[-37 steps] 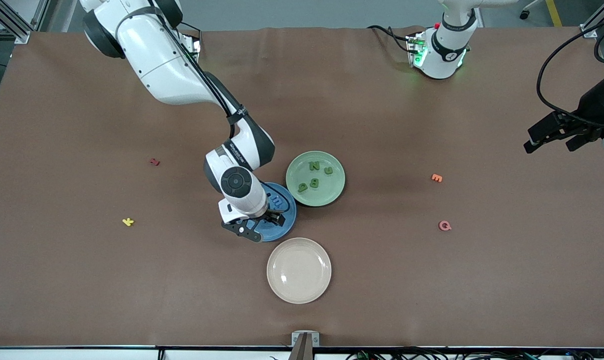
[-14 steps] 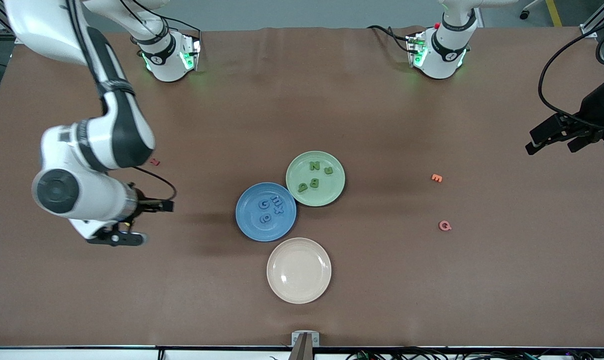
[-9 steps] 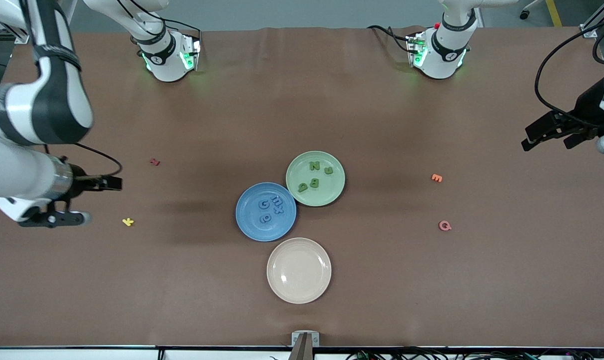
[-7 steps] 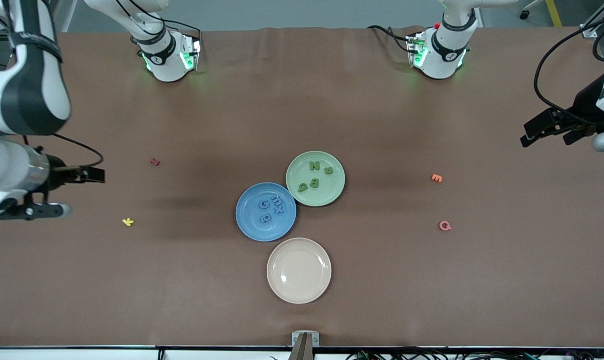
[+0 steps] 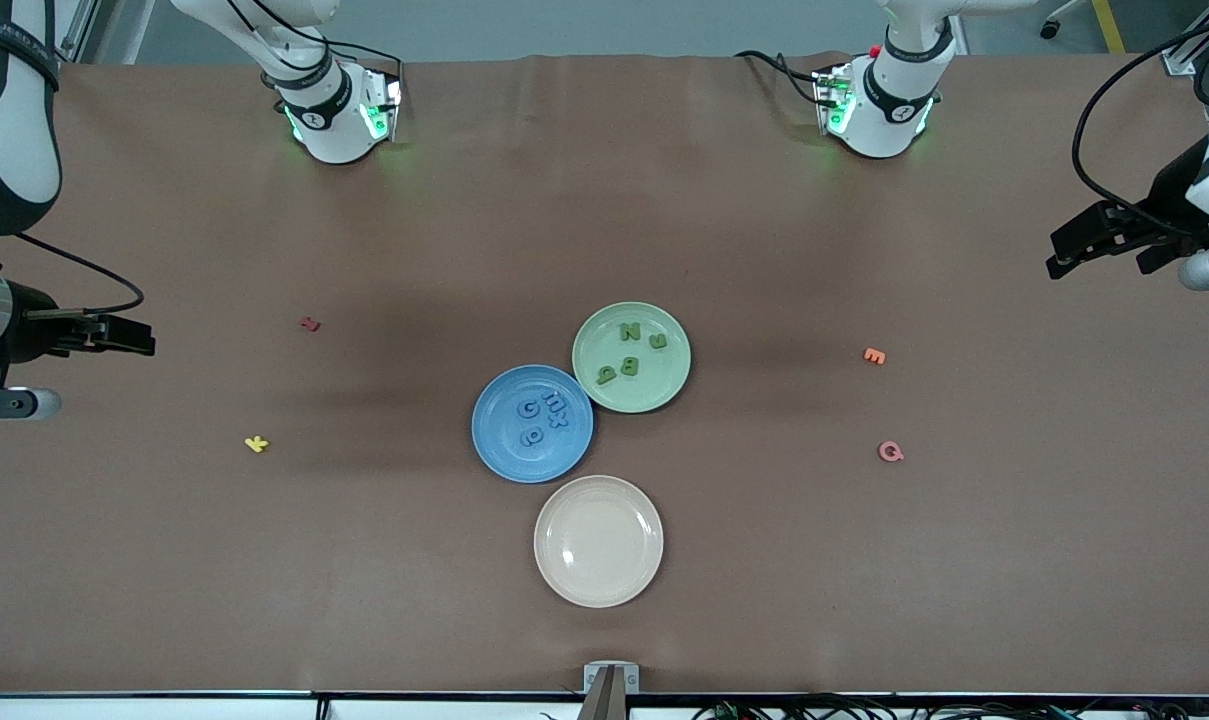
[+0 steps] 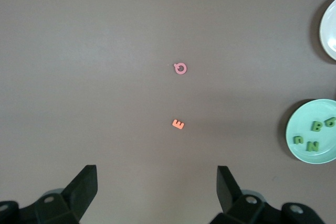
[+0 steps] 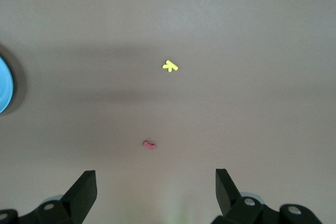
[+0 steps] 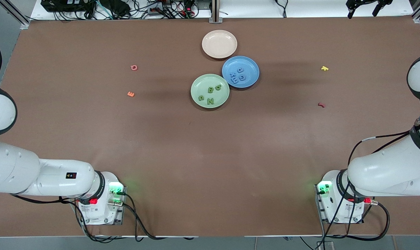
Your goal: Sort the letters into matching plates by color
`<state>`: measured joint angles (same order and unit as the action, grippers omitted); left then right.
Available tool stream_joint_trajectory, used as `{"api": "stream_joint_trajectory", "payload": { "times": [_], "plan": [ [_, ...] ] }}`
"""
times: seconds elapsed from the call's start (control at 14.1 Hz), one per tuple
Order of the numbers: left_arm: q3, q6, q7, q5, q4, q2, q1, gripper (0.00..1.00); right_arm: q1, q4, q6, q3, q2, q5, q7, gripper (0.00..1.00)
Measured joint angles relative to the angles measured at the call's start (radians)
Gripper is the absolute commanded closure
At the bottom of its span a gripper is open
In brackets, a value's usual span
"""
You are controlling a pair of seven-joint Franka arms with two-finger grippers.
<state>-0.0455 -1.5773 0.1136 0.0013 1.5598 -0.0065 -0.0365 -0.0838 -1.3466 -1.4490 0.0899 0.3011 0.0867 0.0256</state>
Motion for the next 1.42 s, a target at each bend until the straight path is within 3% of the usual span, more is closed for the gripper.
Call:
{"api": "stream_joint_trajectory", "payload": {
  "times": [0.5, 0.99, 1.42],
  "plan": [
    [-0.014, 0.002, 0.0, 0.01, -0.003, 0.0, 0.002, 0.0, -0.001, 0.004, 0.122, 0.003, -0.076, -0.014, 0.002, 0.0],
    [-0.012, 0.003, 0.0, 0.01, -0.006, 0.0, 0.006, 0.0, 0.036, -0.191, 0.063, -0.057, -0.303, -0.064, 0.044, 0.0],
    [-0.012, 0.004, 0.0, 0.01, -0.006, 0.0, 0.007, 0.0, 0.061, -0.232, 0.049, -0.082, -0.361, -0.064, 0.044, 0.0]
  ]
}}
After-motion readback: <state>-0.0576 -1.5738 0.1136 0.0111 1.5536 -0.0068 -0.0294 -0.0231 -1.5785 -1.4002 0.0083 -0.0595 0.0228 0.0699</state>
